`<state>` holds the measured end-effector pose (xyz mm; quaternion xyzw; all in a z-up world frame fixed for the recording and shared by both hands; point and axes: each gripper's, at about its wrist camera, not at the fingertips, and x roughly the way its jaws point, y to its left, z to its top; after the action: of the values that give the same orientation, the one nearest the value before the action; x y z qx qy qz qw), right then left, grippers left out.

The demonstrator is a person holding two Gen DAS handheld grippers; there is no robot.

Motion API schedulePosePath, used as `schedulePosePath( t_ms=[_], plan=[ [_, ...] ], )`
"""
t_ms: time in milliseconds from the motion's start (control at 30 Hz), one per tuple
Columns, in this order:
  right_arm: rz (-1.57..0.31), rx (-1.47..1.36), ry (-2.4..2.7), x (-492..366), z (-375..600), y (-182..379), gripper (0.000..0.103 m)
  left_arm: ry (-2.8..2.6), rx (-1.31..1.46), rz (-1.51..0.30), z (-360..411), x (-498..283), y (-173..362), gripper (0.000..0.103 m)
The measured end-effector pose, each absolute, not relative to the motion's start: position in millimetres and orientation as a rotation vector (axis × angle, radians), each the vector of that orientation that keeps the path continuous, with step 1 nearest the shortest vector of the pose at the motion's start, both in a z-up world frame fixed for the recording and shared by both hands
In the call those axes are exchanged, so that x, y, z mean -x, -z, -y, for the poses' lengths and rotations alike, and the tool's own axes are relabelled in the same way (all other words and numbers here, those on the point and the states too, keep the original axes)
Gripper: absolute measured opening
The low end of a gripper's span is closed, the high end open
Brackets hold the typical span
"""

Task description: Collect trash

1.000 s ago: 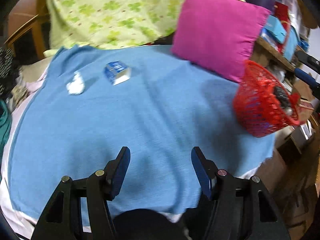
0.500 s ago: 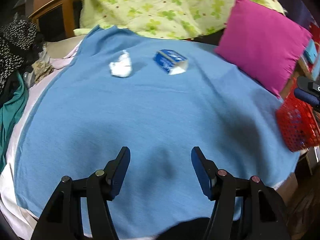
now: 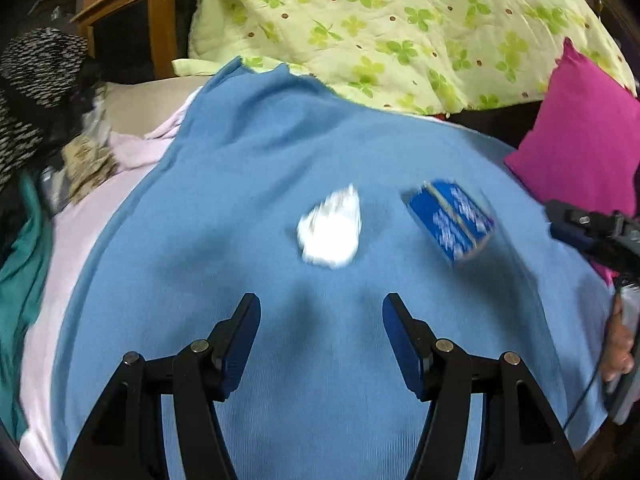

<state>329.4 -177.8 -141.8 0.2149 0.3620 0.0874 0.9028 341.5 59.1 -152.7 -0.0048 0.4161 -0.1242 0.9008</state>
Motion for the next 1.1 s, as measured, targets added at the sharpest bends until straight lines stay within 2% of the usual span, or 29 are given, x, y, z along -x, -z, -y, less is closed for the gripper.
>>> schedulePosePath(
  t_ms=[233, 467, 500, 533, 600, 667, 700, 1100],
  plan=[
    [-0.796, -0.406, -0.157, -407.2, 165.7, 168.3, 0.076, 0.293, 0.004, -0.879, -33.3, -409.6, 175.6, 0.065],
    [-0.893, -0.224, -0.109, -430.2, 134.7, 199.0, 0.076, 0.296, -0.02, -0.925, -21.5, -430.4, 205.3, 0.065],
    [-0.897, -0.197, -0.101, -430.0, 131.5, 202.5, 0.074, 0.306, 0.002, -0.933, -23.9, -431.1, 207.4, 0.059],
    [-0.889, -0.183, -0.107, -428.1, 130.0, 204.7, 0.062, 0.306, 0.034, -0.941, -28.1, -431.2, 209.2, 0.052],
    [-0.858, -0.175, -0.109, -420.0, 130.5, 201.4, 0.06, 0.299, 0.059, -0.935, -32.8, -427.9, 206.4, 0.042],
    [-0.832, -0.184, -0.098, -407.5, 134.0, 193.7, 0.059, 0.286, 0.061, -0.921, -33.7, -419.1, 199.4, 0.038],
    [-0.821, -0.205, -0.106, -399.5, 137.3, 188.7, 0.059, 0.283, 0.056, -0.914, -33.5, -411.9, 195.0, 0.024],
    [-0.658, -0.283, -0.166, -209.1, 173.4, 103.6, 0.059, 0.426, 0.005, -0.755, -0.2, -233.9, 110.9, 0.025]
  ],
)
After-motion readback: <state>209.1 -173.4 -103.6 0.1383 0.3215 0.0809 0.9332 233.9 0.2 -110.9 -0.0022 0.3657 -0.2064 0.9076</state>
